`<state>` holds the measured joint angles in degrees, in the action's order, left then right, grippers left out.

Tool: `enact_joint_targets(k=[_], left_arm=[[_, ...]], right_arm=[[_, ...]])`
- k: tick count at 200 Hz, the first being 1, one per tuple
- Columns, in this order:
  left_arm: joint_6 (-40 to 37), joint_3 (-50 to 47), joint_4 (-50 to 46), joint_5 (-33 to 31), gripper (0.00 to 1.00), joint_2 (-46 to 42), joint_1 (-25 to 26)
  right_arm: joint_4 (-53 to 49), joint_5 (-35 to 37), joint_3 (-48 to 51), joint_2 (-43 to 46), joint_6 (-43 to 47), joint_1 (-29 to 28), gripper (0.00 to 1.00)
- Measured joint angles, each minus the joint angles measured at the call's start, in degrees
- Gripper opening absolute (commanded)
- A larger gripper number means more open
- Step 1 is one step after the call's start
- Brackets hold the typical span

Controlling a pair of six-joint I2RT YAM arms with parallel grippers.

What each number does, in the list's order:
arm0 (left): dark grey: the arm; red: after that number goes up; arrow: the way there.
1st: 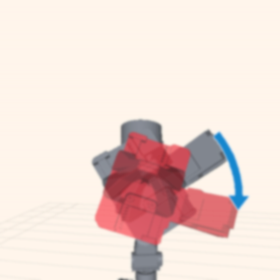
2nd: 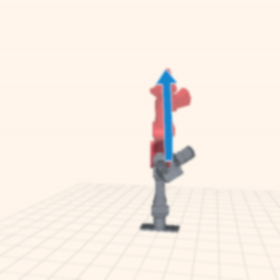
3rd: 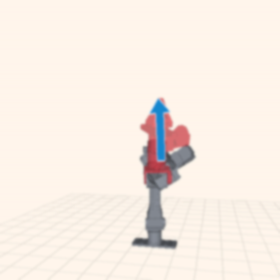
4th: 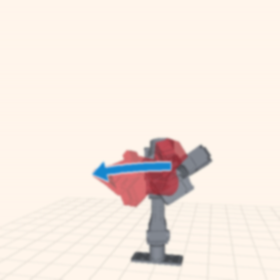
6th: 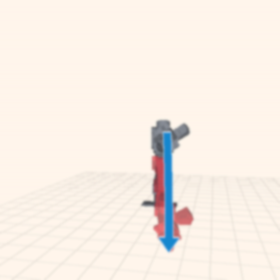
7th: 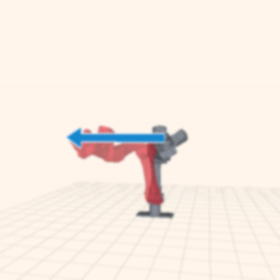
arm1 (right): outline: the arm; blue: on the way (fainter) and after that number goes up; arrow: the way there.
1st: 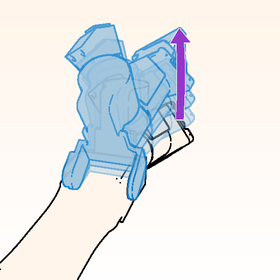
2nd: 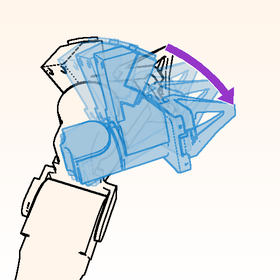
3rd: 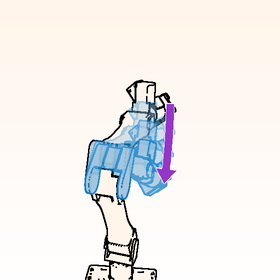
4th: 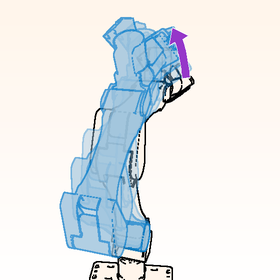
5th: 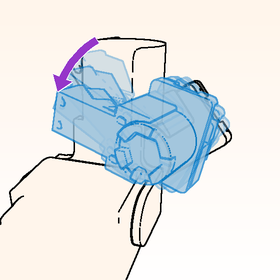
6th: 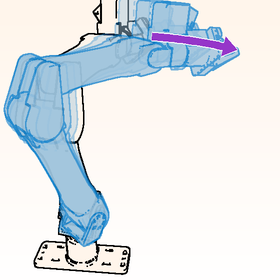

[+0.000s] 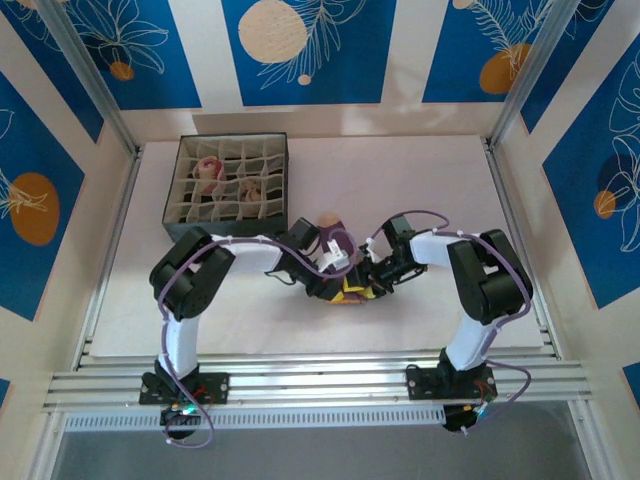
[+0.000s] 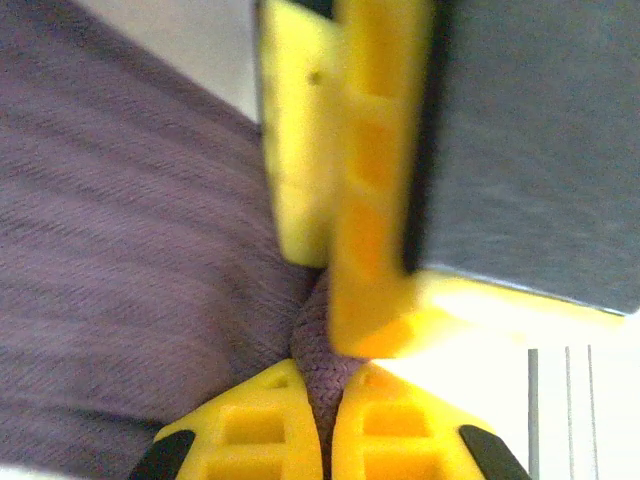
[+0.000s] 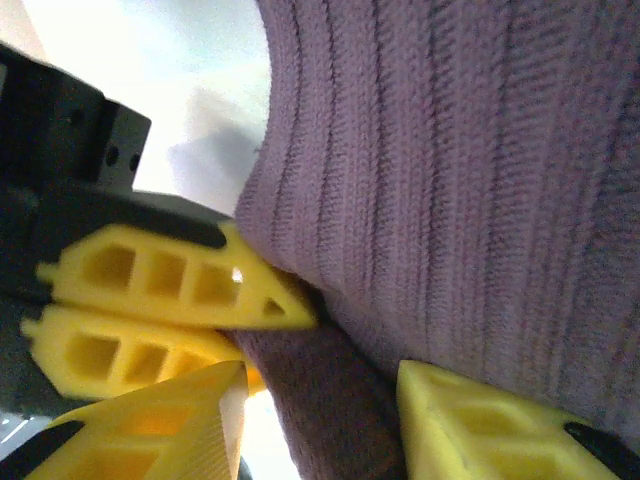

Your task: Roll the socks

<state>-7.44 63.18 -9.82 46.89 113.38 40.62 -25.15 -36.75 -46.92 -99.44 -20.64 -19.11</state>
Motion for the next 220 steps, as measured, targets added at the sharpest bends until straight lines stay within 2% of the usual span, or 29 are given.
enact_joint_targets(k=[34,55,77,93,119,173,201,220], left_arm=[[5.7,0.8,0.9,1.7,0.00,1.9,-1.3],[7.9,1.1,1.2,2.2,0.00,2.4,-1.4],[9.1,1.1,1.6,2.2,0.00,2.4,-1.5],[9.4,0.4,3.0,2.2,0.07,2.3,-1.5],[9.1,-4.8,10.2,0.8,0.20,-0.5,-1.5],[2.0,-15.2,22.2,-3.2,0.24,-11.6,-1.6],[-5.3,-21.0,29.6,-6.7,0.29,-17.7,-0.3],[-11.1,-24.3,34.1,-10.2,0.29,-19.3,2.3]], right_arm=[[-0.4,4.7,0.1,1.9,0.2,-1.2,0.41],[-2.3,8.0,-1.0,1.8,1.0,-2.6,0.32],[-4.7,11.4,-3.0,0.9,1.0,-4.3,0.16],[-6.1,12.9,-4.4,0.0,0.7,-4.9,0.07],[-8.2,12.5,-6.3,-2.0,-0.1,-4.5,0.03],[-11.1,9.1,-8.4,-5.3,-0.3,-2.7,0.00],[-12.3,6.6,-9.1,-6.9,0.2,-1.5,0.00],[-13.8,5.5,-10.0,-8.2,1.1,-1.0,0.00]])
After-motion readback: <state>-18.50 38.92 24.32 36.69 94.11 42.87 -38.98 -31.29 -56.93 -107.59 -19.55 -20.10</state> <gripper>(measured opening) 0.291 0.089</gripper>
